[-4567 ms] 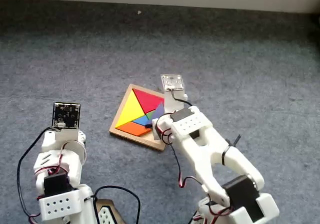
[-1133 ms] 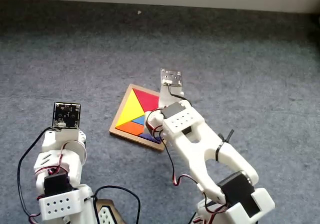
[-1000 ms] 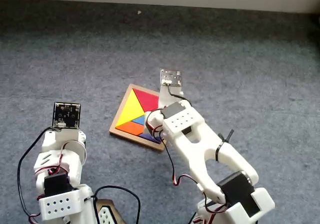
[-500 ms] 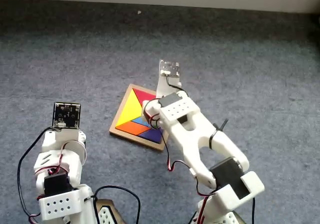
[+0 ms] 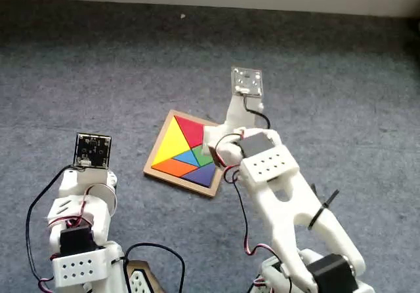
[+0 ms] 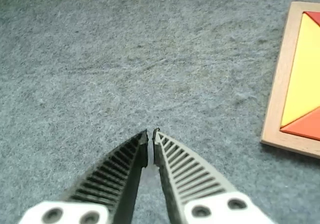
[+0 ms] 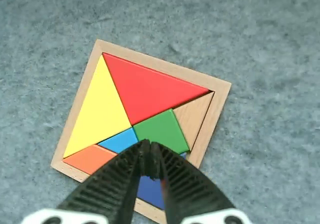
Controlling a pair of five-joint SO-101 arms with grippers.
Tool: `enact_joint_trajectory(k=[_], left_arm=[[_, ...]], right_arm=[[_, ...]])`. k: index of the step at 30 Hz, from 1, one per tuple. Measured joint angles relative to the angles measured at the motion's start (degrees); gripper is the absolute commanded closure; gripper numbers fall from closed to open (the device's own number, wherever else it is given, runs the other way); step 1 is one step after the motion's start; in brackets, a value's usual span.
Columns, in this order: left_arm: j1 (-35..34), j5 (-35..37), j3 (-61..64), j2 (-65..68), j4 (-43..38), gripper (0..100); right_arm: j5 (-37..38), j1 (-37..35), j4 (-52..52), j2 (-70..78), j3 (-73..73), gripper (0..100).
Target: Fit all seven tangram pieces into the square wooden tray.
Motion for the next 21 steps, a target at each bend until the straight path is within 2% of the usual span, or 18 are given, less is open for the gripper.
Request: enact_joint_trajectory(k=[4, 13, 18, 21], left_arm=[[1.1, 0.0, 0.0, 0.0, 0.0, 95], [1.5, 0.0, 1.1, -0.2, 0.0, 95], [1.5, 0.0, 1.1, -0.3, -0.4, 95], [1.6, 0.0, 1.1, -0.3, -0.4, 95]], right_arm=[[1.4, 0.1, -4.3, -9.9, 9.1, 99.5], [2.0, 1.3, -4.9, -42.5, 29.8, 99.5], [7.8, 1.7, -4.9, -61.5, 41.6, 99.5], [8.8, 3.1, -4.9, -72.5, 48.8, 99.5]])
